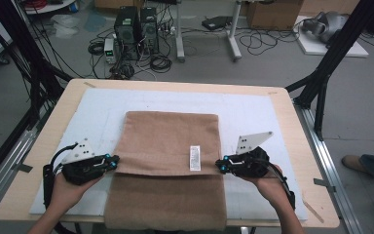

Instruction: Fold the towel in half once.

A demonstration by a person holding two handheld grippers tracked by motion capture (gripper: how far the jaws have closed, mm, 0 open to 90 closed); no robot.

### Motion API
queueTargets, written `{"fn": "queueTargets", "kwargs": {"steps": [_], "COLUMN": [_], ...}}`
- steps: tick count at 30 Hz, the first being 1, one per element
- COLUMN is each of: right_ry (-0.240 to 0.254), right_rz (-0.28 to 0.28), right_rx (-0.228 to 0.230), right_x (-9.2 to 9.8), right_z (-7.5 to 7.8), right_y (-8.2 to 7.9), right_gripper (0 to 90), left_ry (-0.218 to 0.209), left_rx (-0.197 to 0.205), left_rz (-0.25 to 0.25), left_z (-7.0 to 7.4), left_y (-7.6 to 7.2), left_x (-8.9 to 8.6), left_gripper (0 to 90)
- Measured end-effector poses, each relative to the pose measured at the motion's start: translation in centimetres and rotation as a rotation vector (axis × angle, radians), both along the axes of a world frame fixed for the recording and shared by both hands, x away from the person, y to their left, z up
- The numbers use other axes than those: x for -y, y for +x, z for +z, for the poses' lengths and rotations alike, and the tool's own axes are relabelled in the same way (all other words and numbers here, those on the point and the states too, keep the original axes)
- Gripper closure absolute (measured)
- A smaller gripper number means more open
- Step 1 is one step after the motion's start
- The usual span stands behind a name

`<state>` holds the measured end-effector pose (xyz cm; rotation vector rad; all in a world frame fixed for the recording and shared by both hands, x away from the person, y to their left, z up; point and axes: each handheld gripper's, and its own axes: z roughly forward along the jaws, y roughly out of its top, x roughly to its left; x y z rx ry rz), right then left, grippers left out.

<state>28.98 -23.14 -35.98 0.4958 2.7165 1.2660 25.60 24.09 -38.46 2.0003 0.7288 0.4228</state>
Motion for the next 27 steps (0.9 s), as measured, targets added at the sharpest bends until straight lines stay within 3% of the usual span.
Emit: {"fn": "queueTargets", "kwargs": {"steps": [4, 7, 9, 10, 12, 13, 17, 19, 20, 24, 26, 27], "right_ry": [-0.003, 0.000, -0.001, 0.020, 0.053, 0.047, 0.003, -0.012, -0.023, -0.042, -0.078, -0.060], "right_rz": [0.020, 0.046, 0.067, 0.057, 0.046, 0.032, 0.017, 0.003, -0.006, -0.024, -0.018, -0.023], "right_rx": [-0.016, -0.026, -0.023, -0.018, -0.018, -0.016, -0.044, -0.070, -0.074, -0.125, -0.124, -0.117], "right_x": [0.2, 0.3, 0.4, 0.5, 0.9, 0.9, -0.1, -0.7, -0.9, -1.5, -1.8, -1.8], "right_z": [-0.5, -0.8, -0.9, -0.8, -0.6, -0.7, -2.4, -3.7, -4.3, -6.6, -7.6, -7.8], "right_y": [-1.0, -1.9, -2.4, -2.5, -2.2, -1.9, -0.7, -0.1, 0.1, 0.4, 0.1, 0.0], "right_gripper": [86.1, 85.8, 79.3, 74.4, 70.1, 69.4, 67.3, 66.6, 66.4, 67.2, 69.7, 72.6], "left_ry": [-0.003, -0.023, -0.034, -0.035, -0.044, -0.046, -0.014, 0.040, 0.063, 0.059, 0.066, 0.063], "left_rx": [0.002, -0.027, -0.045, -0.044, -0.043, -0.042, -0.049, -0.043, -0.061, -0.127, -0.118, -0.113], "left_rz": [-0.014, -0.042, -0.049, -0.037, -0.032, -0.028, -0.038, -0.016, 0.006, 0.015, 0.011, 0.009], "left_z": [-0.1, -0.4, -0.5, -0.4, -0.2, -0.3, -1.4, -2.6, -3.3, -5.6, -6.2, -6.3], "left_y": [-1.5, -2.7, -3.0, -3.0, -2.5, -2.2, -0.5, 0.4, 0.8, 1.0, 0.6, 0.5], "left_x": [0.0, -0.2, -0.5, -0.7, -1.0, -1.0, 0.0, 0.6, 0.8, 0.9, 1.0, 1.0], "left_gripper": [86.0, 85.9, 79.4, 70.4, 65.0, 64.2, 64.4, 64.5, 64.2, 64.7, 69.7, 71.8]}}
